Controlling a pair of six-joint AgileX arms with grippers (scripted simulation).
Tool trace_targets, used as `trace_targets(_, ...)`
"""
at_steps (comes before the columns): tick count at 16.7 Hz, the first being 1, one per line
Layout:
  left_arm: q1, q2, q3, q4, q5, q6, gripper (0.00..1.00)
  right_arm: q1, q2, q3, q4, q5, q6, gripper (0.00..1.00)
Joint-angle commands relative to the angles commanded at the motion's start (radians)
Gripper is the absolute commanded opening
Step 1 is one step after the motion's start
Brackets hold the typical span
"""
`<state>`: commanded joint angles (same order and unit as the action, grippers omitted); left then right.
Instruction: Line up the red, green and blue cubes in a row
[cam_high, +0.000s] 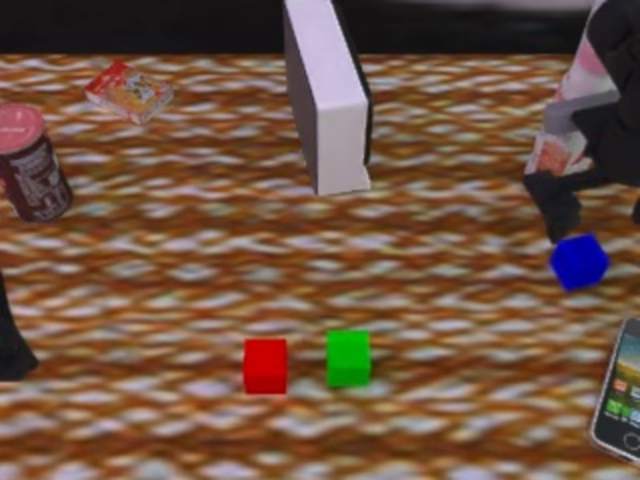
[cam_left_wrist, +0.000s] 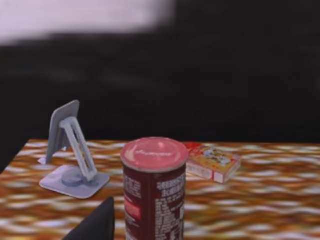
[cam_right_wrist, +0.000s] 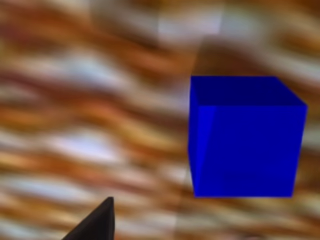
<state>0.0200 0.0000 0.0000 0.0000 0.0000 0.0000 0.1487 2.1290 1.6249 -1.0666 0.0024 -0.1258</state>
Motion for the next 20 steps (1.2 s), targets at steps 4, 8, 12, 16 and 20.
trace_targets(4,0.000,0.000,0.000,0.000,0.000,0.000,1.00,-0.003,0.006,-0.015,0.019,0.000,-0.001,1.00)
trace_targets(8,0.000,0.000,0.000,0.000,0.000,0.000,1.00,-0.001,0.069,-0.089,0.165,0.001,0.001,1.00)
trace_targets(12,0.000,0.000,0.000,0.000,0.000,0.000,1.00,0.001,0.120,-0.144,0.264,0.001,0.003,1.00)
trace_targets(16,0.000,0.000,0.000,0.000,0.000,0.000,1.00,0.001,0.120,-0.144,0.265,0.001,0.003,0.92)
trace_targets(20,0.000,0.000,0.000,0.000,0.000,0.000,1.00,0.001,0.120,-0.144,0.265,0.001,0.003,0.62)
